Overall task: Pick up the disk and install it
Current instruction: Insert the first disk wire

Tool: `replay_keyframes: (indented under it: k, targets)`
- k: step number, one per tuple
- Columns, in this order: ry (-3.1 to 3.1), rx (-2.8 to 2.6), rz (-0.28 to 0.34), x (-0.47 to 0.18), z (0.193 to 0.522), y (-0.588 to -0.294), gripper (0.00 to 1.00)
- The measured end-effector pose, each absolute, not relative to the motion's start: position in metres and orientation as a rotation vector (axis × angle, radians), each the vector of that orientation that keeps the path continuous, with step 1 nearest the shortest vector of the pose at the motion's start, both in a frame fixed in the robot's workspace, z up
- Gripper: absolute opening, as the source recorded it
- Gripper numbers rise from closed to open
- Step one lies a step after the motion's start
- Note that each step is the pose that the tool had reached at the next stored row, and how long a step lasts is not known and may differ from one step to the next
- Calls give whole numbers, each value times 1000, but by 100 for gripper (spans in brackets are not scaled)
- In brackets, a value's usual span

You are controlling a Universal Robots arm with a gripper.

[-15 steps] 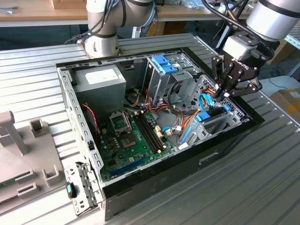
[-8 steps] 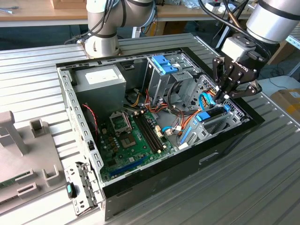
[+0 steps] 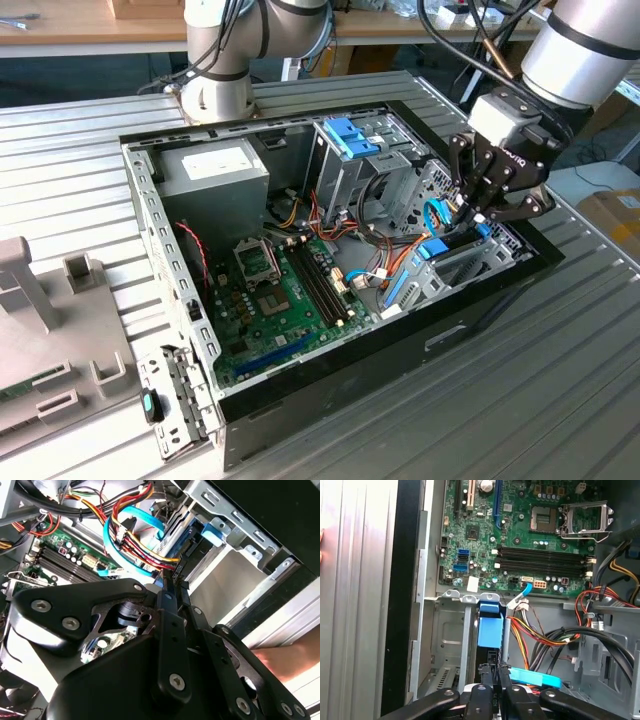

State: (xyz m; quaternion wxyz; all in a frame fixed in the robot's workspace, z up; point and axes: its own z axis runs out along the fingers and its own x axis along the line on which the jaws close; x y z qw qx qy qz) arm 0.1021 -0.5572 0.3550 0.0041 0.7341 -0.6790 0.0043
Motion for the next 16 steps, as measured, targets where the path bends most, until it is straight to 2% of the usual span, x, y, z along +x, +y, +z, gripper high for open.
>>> replay_keyframes:
  k: [16]
  targets:
    - [-2161,2267,14,110,349,-557,17]
